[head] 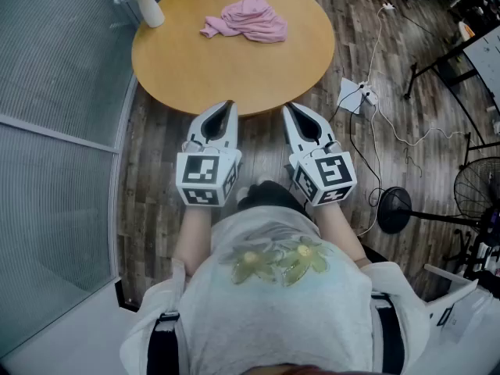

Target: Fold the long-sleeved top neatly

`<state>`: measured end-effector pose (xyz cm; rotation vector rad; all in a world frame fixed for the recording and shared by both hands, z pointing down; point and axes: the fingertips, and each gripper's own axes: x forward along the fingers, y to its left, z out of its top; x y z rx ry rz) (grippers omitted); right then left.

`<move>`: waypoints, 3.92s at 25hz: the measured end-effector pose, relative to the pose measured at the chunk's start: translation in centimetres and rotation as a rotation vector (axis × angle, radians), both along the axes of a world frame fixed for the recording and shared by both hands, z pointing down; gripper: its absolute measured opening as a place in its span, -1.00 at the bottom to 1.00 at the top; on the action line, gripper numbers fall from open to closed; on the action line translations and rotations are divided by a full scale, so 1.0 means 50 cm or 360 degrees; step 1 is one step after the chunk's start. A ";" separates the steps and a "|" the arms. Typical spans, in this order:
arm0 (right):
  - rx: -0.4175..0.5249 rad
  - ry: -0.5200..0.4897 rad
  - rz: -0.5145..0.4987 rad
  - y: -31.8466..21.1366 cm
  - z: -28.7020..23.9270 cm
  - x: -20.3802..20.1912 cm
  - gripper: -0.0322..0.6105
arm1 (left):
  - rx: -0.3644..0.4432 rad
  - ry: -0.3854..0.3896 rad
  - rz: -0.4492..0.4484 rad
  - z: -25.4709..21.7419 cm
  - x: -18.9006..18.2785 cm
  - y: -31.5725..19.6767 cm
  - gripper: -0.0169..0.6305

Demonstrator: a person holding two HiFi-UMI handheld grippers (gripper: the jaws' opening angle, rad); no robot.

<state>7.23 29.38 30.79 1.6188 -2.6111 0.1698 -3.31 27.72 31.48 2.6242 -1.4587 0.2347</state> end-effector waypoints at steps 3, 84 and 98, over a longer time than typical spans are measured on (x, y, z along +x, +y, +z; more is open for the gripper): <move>-0.0002 0.0000 0.0001 0.011 0.008 -0.006 -0.82 | -0.0002 -0.0007 0.0014 0.009 -0.002 0.010 -0.93; -0.1177 0.0185 0.0079 -0.951 0.654 0.252 -0.23 | -0.0652 -0.0332 -0.0126 0.344 -0.007 -0.700 -0.19; -0.0955 -0.0152 -0.0369 -0.854 0.461 0.089 -0.77 | -0.0711 -0.0445 0.0036 0.404 0.062 -0.672 -0.19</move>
